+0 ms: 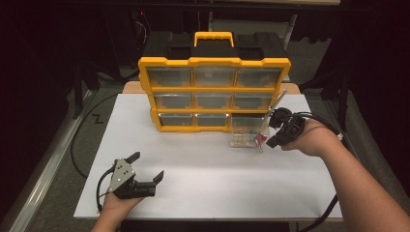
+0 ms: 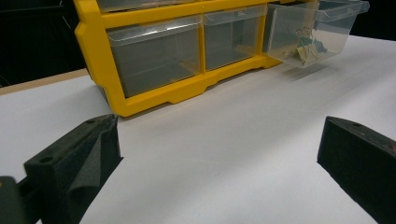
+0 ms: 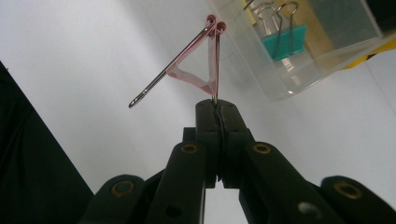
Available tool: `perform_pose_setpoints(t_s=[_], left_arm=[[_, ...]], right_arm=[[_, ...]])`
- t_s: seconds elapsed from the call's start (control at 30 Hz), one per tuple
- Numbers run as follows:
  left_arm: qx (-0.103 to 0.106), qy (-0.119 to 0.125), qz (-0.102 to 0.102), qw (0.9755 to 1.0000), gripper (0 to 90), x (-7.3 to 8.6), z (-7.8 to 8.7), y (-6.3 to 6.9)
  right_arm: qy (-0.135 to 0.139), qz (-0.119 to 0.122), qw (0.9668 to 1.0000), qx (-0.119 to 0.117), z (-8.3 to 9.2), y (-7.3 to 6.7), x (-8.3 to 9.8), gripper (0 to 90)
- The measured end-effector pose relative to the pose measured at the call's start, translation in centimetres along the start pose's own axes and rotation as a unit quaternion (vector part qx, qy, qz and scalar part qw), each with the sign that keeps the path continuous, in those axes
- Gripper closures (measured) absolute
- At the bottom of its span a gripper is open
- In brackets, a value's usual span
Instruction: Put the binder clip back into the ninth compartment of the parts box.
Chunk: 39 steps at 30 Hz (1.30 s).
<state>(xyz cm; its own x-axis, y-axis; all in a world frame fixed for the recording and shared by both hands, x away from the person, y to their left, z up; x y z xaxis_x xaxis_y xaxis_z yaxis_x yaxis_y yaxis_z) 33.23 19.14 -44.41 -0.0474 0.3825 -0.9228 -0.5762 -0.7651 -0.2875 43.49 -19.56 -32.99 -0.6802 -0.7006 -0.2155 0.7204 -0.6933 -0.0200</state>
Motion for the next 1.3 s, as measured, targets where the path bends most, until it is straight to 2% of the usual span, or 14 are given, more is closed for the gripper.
perform_pose_setpoints(t_s=[0.63,0.93,1.1,1.3], left_arm=[[-0.002,0.002,0.0,1.0,0.3,0.0,0.1,-0.1],[-0.004,0.004,0.004,1.0,0.3,0.0,0.2,-0.1],[-0.003,-0.001,-0.007,1.0,0.3,0.0,0.2,0.0],[-0.003,-0.001,-0.008,1.0,0.3,0.0,0.1,0.1]], right_arm=[[0.001,-0.012,0.9998,0.013,0.8,0.8,-2.4,90.0],[0.0,-0.022,0.9997,0.01,0.3,1.8,-3.3,90.0],[0.003,-0.031,0.9995,0.011,0.1,2.3,-3.7,90.0],[0.0,-0.036,0.9993,0.012,-0.1,2.5,-4.2,90.0]])
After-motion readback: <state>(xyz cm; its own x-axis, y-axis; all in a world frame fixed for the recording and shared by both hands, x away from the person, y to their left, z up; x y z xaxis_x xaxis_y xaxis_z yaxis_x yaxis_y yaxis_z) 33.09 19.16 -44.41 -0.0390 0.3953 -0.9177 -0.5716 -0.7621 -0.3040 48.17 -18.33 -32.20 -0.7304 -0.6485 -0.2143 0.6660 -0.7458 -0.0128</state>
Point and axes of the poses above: each handheld gripper's, and its own axes: z roughly backward along the jaws, x roughly out of its underside, y roughly to its right, the point moved 6 cm from there along -z, roughly forward along the jaws, and after that the axes turned 15 degrees about -z, right-handed, at the moved point
